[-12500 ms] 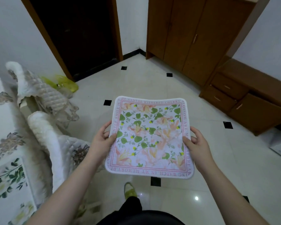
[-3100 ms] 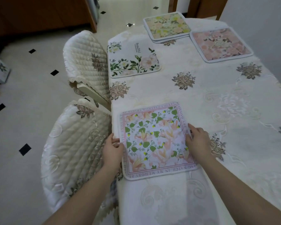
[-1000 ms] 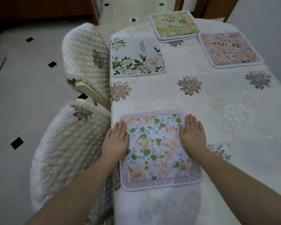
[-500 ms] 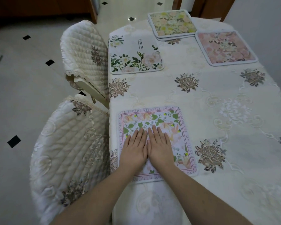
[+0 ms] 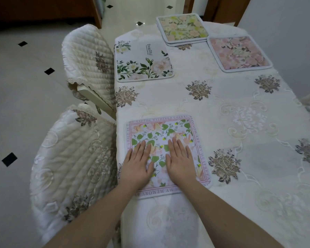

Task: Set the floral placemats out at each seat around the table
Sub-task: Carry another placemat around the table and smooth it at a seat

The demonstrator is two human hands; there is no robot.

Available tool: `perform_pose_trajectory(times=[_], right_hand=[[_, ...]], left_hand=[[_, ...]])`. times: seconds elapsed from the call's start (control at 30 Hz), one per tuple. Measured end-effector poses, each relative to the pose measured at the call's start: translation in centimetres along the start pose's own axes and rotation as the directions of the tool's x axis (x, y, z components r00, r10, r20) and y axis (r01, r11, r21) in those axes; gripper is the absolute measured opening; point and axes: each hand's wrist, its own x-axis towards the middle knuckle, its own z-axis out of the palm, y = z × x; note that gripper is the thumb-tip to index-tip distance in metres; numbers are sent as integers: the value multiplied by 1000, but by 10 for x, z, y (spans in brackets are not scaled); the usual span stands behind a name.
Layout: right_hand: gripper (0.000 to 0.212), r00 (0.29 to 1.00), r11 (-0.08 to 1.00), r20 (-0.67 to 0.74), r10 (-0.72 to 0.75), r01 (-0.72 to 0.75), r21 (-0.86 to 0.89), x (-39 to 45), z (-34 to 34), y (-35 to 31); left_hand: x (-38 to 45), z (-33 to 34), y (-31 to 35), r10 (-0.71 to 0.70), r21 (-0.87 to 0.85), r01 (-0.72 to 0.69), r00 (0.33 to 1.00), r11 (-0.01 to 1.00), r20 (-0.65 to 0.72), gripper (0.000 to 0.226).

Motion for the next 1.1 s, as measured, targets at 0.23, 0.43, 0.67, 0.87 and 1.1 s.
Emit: perform_pose_trajectory(times=[0.23, 0.43, 0.67, 0.87, 1.1], right_hand=[[61, 999, 999, 2, 52, -52, 6, -17, -5, 30], [66, 993, 993, -23, 115, -115, 3, -39, -10, 51], [60, 973, 975, -59, 223, -222, 16, -59, -17, 64], [57, 950, 951, -48, 307, -306, 39, -67, -15, 27], [62, 992, 998, 108, -61, 63, -17, -103, 14, -37]], left_hand=[[-14, -6, -18, 29, -13, -28, 999, 1000, 18, 65], [-26, -9, -24, 4, 10, -4, 999, 1000, 41, 74], [-39, -13, -41, 27, 96, -37, 995, 995, 98, 81], [-53, -12, -11, -47, 42, 46, 999, 998, 12, 60], [-70, 14, 44, 126, -15, -125, 989, 992, 74, 54]])
